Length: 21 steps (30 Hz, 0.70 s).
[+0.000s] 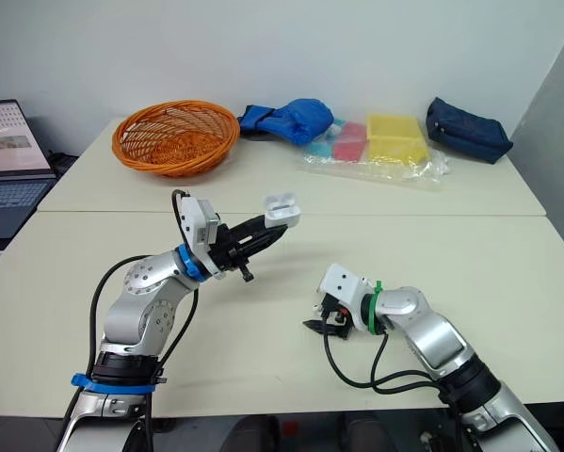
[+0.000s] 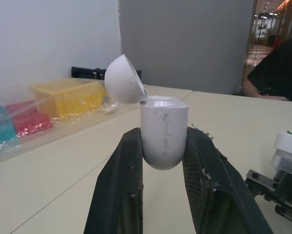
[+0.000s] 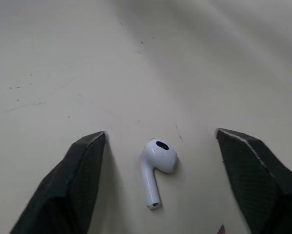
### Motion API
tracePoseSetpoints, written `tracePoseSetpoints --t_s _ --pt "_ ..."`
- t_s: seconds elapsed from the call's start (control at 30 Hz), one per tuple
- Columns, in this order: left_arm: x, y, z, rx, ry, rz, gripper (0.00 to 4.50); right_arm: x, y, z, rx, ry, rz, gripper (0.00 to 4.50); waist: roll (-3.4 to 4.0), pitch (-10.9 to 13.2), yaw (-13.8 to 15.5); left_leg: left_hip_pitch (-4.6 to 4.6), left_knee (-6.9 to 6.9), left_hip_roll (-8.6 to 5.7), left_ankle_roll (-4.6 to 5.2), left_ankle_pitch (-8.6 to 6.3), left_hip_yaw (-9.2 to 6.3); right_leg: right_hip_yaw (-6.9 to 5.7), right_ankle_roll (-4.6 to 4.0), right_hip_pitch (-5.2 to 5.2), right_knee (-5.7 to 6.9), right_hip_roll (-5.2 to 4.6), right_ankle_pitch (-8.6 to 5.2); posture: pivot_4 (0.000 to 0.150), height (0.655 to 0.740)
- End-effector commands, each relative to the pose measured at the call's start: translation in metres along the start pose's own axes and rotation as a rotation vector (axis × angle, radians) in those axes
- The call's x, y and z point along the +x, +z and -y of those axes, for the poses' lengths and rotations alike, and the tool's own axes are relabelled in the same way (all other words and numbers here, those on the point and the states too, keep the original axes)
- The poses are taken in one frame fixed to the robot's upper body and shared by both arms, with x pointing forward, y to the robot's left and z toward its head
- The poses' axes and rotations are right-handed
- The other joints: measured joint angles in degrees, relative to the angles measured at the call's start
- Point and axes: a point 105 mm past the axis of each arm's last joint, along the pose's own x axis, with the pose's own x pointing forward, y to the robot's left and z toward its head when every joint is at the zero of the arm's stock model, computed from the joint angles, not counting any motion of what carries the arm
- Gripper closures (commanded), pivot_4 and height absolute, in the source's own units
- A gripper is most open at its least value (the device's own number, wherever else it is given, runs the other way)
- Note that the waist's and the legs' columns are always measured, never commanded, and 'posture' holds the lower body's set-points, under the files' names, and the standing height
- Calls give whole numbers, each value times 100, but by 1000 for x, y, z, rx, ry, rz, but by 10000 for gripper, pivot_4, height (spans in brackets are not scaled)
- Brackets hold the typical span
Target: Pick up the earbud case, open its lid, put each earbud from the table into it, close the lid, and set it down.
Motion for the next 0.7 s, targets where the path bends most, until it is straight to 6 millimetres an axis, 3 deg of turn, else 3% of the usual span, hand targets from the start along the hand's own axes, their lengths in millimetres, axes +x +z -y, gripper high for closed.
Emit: tracePoseSetpoints --t_s 0.03,0.23,0.33,0.5,0.6,0.7 --pt "2 13 3 41 -7 37 37564 -3 -12 7 -14 -25 -62 19582 0 0 0 0 1 0 0 0 1 0 -1 1 0 0 1 1500 7400" --pt "3 13 3 42 -4 37 37564 -8 -14 4 -53 -11 -77 40255 -1 -1 0 4 4 -2 0 0 0 0 3 3 1 0 8 1500 7400" --pt "4 13 3 40 -4 36 37564 -11 -15 4 -71 -8 -83 40825 -1 -1 14 3 4 -4 0 0 1 1 3 3 -1 -3 8 1500 7400" --pt "7 14 5 40 -11 42 37564 -37 -15 10 -69 -13 -83 40825 -2 -1 57 -1 3 -10 0 0 2 -1 5 3 -7 -14 7 1500 7400" --pt "7 14 6 36 -14 43 37564 -71 -11 15 -93 2 -105 40825 -2 -1 73 -4 2 -16 0 0 1 2 7 2 -10 -23 6 1500 7400" --pt "6 12 7 34 -15 42 37564 -108 -21 23 -104 -5 -187 40825 -2 -1 71 -4 0 -17 0 0 3 3 8 0 -13 -25 6 1500 7400"
